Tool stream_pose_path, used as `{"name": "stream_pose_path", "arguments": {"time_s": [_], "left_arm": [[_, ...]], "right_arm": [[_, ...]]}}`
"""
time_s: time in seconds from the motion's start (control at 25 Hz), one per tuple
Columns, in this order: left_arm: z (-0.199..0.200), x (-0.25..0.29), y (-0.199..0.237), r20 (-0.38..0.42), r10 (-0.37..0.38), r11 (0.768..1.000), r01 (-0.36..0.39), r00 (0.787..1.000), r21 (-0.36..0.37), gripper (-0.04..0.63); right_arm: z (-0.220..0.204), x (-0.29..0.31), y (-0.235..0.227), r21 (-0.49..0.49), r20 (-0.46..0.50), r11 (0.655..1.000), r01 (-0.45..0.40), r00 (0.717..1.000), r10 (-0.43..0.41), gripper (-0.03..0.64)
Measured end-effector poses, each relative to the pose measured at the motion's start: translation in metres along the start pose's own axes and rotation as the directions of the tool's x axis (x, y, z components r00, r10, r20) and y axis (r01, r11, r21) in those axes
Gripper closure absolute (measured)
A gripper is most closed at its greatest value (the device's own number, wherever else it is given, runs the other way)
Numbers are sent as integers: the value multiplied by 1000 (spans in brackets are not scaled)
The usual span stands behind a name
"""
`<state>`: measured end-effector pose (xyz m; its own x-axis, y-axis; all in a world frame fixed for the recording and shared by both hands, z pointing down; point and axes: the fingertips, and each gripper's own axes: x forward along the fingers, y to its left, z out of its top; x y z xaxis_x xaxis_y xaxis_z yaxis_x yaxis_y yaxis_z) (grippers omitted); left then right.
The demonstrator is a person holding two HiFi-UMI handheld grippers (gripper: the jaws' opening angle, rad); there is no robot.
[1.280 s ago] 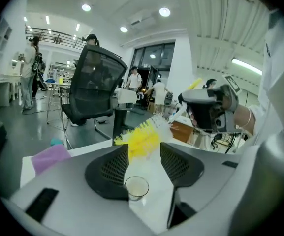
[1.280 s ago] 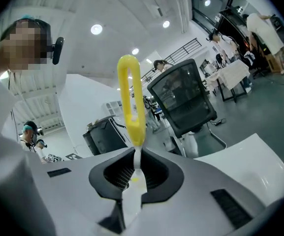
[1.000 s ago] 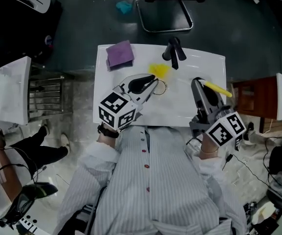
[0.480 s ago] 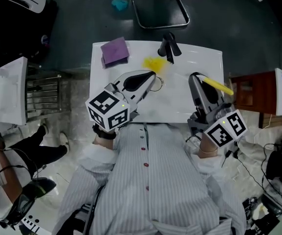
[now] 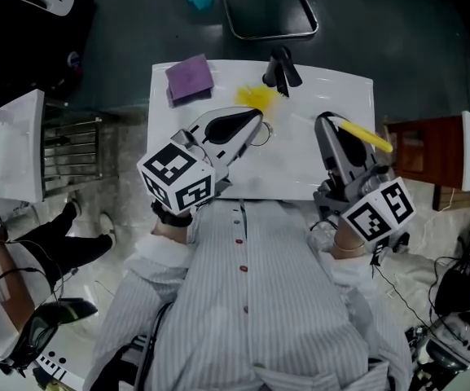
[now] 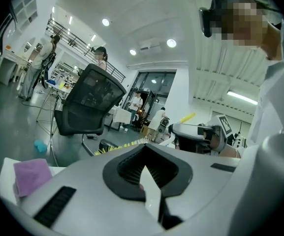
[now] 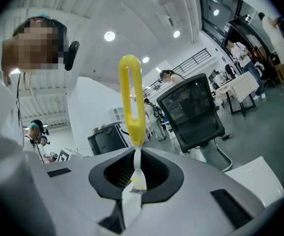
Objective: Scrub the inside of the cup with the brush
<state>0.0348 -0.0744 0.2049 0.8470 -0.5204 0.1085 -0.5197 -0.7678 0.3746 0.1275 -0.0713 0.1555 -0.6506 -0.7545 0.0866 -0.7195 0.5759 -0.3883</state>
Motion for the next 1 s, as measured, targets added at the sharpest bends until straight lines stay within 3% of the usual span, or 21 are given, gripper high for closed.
{"name": "stream_pose_path", "arguments": {"time_s": [0.52, 1.0], "left_arm": [[0, 1, -2, -2, 25, 1000, -25, 1000, 3, 586], [13, 8, -11, -38, -40, 997, 42, 998, 59, 586]], "right_arm": [[-5, 0, -4, 9, -3, 1000, -9, 1000, 9, 561], [-8, 1, -7, 11, -18, 1000, -1, 1000, 1, 560]]}}
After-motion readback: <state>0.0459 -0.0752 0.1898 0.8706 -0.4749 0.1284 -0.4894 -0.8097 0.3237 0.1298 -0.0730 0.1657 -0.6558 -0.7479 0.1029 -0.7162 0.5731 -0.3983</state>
